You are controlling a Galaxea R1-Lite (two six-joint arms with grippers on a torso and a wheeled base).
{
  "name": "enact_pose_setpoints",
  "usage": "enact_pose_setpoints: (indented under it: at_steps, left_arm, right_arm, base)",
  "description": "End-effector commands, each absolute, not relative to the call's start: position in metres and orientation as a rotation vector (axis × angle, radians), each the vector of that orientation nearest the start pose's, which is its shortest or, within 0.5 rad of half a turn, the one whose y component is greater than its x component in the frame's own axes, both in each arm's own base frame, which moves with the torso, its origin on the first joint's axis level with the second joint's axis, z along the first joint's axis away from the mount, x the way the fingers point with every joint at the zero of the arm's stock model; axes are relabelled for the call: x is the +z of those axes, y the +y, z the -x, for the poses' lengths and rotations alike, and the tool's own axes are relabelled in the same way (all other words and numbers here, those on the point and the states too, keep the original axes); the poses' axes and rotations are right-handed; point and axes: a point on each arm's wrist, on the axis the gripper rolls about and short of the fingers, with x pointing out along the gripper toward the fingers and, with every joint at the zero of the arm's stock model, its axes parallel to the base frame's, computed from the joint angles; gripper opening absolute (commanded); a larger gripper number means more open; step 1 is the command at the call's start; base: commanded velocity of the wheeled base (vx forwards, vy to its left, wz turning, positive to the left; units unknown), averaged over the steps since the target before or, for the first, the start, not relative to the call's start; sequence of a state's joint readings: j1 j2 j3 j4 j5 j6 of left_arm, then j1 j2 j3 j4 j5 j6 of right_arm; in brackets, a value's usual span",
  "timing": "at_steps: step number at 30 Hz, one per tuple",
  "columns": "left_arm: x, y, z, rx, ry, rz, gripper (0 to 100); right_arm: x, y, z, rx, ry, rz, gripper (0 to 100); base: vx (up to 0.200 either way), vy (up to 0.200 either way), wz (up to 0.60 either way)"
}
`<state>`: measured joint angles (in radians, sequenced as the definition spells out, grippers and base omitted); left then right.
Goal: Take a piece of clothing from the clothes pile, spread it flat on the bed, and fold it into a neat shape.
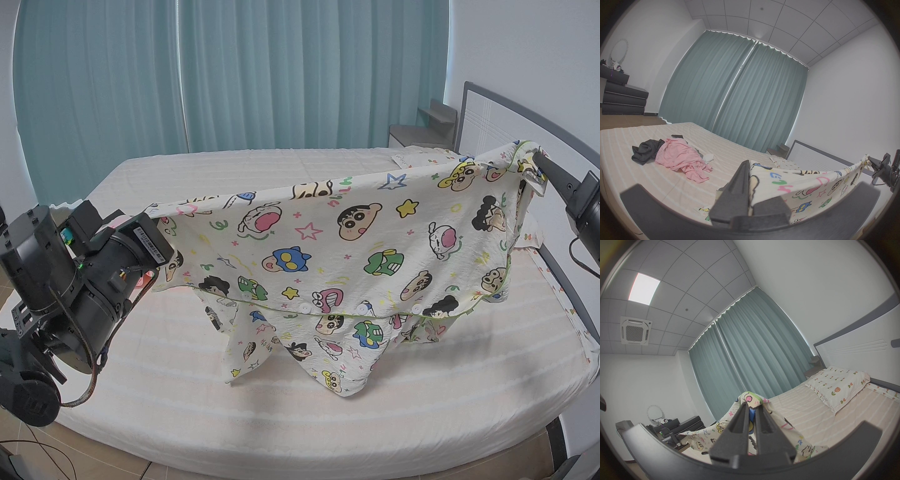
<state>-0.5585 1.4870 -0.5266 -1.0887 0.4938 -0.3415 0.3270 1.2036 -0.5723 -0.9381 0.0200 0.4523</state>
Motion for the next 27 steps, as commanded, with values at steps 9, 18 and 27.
enact_pose_setpoints:
  at_steps: [9, 18, 27]
  left_arm:
    - [0.230, -0.094, -0.170, -0.099, -0.187, 0.439, 0]
    - [0.242, -0.070, -0.132, -0.099, -0.280, 0.401, 0]
    - [0.226, -0.066, -0.125, -0.086, -0.243, 0.306, 0]
  right_arm:
    - [0.282, 0.041, -0.105, 0.558, -0.356, -0.488, 0]
    - [0.279, 0.033, -0.079, 0.620, -0.333, -0.469, 0]
    - [0.281, 0.033, -0.079, 0.618, -0.331, -0.467, 0]
  base:
    - [-0.133, 0.000, 0.00]
    - [0.000, 0.000, 0.00]
    - [0.000, 0.000, 0.00]
